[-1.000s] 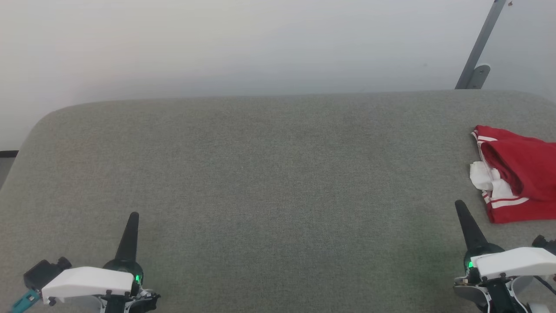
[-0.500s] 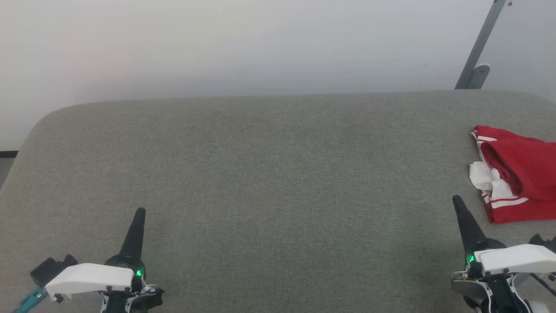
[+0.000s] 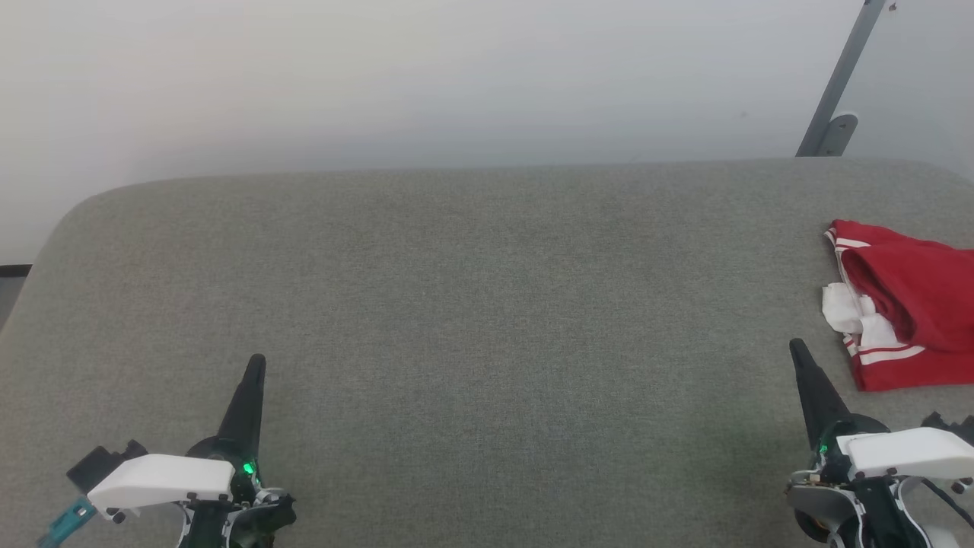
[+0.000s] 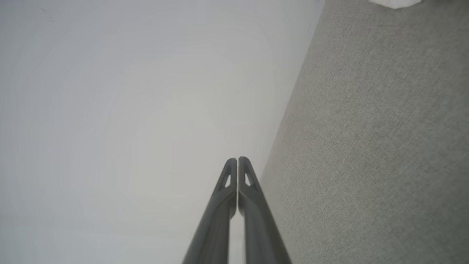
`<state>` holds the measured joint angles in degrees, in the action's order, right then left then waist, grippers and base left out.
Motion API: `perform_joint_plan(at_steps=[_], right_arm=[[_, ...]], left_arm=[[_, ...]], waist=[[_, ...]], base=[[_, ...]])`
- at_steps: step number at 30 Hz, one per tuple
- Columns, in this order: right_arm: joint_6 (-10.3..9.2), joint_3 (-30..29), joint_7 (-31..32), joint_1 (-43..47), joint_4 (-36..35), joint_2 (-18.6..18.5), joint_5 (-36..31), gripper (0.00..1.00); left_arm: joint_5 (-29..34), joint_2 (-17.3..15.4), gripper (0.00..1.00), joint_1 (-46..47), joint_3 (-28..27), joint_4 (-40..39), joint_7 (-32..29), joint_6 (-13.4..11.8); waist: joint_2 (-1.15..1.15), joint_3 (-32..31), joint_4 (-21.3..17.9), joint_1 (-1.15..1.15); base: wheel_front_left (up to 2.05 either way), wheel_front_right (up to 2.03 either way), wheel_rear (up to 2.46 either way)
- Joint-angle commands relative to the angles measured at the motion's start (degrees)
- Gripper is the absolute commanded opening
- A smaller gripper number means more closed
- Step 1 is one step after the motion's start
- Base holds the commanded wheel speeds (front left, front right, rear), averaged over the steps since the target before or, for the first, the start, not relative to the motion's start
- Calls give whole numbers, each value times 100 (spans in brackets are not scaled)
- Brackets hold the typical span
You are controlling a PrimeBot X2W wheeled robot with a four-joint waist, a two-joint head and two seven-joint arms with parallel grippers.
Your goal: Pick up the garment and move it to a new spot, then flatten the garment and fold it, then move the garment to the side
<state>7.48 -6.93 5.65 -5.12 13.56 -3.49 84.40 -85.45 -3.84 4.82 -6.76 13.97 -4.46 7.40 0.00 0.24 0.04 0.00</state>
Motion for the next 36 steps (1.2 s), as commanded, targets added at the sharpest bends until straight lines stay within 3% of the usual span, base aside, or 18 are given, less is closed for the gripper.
perform_joint_plan(at_steps=[1, 20, 36], right_arm=[[2, 22, 28, -99, 13, 23, 120, 0], [2, 43, 98, -132, 63, 78, 839, 0], [2, 40, 96, -126, 59, 75, 811, 0]], left_arm=[[-102, -6, 0, 106, 6, -13, -44, 14], [-717, 116, 0, 174, 24, 7, -233, 16], [-704, 112, 0, 173, 22, 6, -229, 16]], waist=[[0, 0, 0, 0], [0, -6, -4, 0], [0, -6, -4, 0]], base=[[0, 0, 0], [0, 0, 0], [0, 0, 0]])
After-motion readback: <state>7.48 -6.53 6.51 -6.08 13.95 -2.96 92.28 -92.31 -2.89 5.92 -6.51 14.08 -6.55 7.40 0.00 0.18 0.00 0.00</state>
